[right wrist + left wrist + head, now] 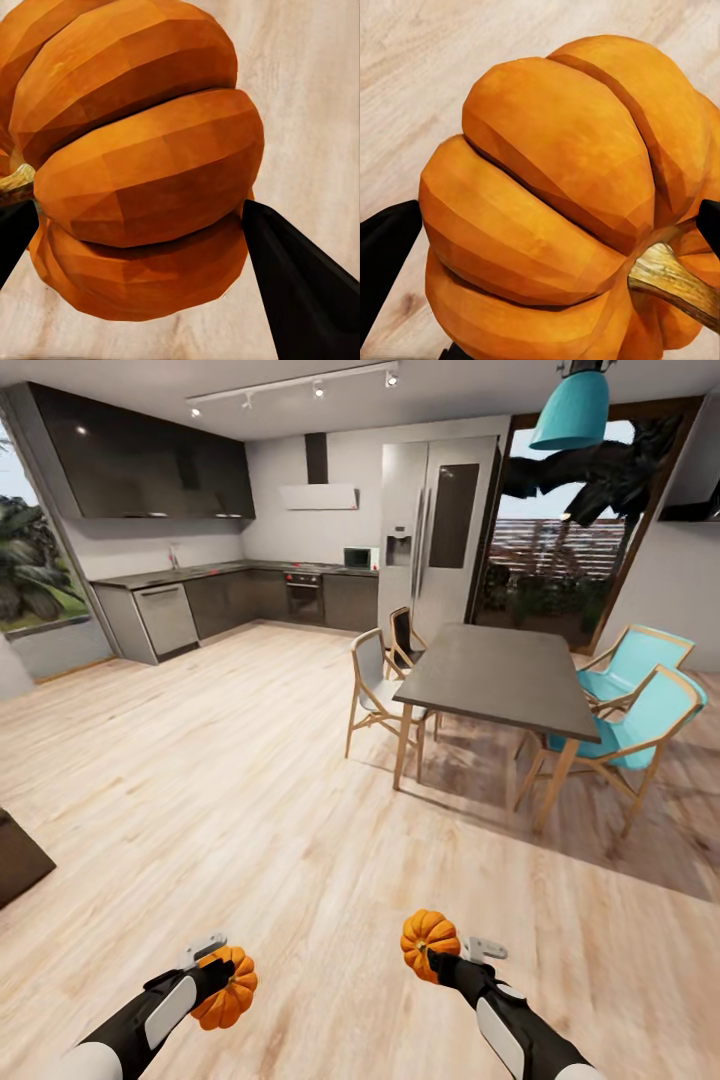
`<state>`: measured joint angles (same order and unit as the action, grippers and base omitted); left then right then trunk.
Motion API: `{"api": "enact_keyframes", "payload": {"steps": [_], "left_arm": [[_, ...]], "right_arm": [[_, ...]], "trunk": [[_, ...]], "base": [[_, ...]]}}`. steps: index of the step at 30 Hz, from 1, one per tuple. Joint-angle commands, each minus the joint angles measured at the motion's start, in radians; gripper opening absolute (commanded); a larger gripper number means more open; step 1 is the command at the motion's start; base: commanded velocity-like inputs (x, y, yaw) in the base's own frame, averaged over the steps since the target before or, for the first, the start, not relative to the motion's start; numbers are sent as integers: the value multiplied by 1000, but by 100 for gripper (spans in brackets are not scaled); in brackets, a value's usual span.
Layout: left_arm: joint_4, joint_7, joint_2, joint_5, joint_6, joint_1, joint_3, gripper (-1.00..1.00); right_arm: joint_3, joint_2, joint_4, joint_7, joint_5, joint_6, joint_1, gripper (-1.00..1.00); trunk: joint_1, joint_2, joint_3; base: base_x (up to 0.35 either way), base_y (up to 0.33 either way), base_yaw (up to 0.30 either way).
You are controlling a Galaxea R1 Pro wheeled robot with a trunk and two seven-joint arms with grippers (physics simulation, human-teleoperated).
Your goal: Place each of the two pumpkins and all three candles from the living room inside a cabinet in the living room (use any cabinet), then make sure every cabinet is closed, and position the cauldron so it is next to a table in the living room.
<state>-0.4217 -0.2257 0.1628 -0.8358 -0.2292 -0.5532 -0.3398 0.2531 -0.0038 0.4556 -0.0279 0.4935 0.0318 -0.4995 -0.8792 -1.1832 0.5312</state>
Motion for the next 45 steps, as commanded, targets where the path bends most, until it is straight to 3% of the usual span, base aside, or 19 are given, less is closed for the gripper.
{"api": "enact_keyframes", "payload": {"steps": [1,45], "left_arm": [[-3,-9,1,-8,-2,-1,-8,-100],[-3,0,1,-4,-2,0,-8,-100]], "right_arm": [[3,0,2,-4,3,3,-1,-100],[3,1,2,-3,3,3,-1,-100]], "trunk": [[0,-1,1],[0,-1,1]], "base": [[0,0,291],[0,0,291]]}}
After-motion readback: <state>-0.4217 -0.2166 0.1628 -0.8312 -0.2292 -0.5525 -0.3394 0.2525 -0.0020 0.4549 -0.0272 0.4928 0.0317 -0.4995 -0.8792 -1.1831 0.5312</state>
